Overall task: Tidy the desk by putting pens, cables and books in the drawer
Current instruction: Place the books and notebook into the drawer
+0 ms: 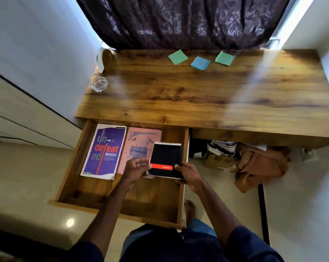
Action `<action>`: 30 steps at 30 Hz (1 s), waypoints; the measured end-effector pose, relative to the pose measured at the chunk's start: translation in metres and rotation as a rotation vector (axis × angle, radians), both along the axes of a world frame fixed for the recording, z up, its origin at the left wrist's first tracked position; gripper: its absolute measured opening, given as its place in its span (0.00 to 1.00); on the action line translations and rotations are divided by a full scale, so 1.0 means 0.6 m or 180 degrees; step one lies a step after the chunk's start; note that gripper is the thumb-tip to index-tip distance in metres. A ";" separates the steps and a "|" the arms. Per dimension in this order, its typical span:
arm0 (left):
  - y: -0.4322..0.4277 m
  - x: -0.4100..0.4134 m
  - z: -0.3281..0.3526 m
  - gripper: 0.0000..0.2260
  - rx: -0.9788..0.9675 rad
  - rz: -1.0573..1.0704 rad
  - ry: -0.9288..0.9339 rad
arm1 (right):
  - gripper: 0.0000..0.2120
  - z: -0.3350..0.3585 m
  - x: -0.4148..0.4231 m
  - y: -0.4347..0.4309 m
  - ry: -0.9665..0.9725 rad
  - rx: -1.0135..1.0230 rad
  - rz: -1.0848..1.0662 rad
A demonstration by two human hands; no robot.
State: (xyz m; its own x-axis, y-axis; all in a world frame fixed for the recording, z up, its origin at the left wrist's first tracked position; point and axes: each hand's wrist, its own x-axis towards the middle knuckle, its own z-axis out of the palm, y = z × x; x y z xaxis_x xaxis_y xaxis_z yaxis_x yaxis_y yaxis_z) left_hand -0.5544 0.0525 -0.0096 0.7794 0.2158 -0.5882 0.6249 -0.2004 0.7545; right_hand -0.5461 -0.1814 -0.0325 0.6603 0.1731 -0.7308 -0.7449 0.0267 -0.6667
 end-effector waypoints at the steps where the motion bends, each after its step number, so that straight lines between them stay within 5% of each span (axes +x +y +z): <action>1: 0.005 0.008 -0.009 0.16 -0.0003 -0.0024 0.0034 | 0.10 0.001 0.003 0.006 0.0061 -0.0063 -0.0036; 13: 0.016 0.098 -0.155 0.14 0.0282 -0.0778 -0.0118 | 0.15 -0.032 -0.029 0.111 0.0213 -0.0909 -0.1436; 20: 0.024 0.114 -0.214 0.23 0.0634 -0.1989 -0.0061 | 0.29 -0.053 -0.046 0.160 -0.0053 -0.2071 -0.0828; 30: 0.037 0.101 -0.238 0.29 0.0985 -0.2742 0.0048 | 0.16 -0.096 -0.008 0.191 0.0299 -0.2000 0.0127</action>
State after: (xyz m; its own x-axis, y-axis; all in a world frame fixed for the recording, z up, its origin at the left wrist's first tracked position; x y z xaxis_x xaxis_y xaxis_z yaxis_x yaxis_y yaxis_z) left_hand -0.4937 0.0747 -0.1521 0.7366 -0.2871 -0.6123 0.1748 -0.7938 0.5825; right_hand -0.5508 -0.0667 -0.0903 0.5903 -0.2844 -0.7554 -0.7933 -0.3773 -0.4778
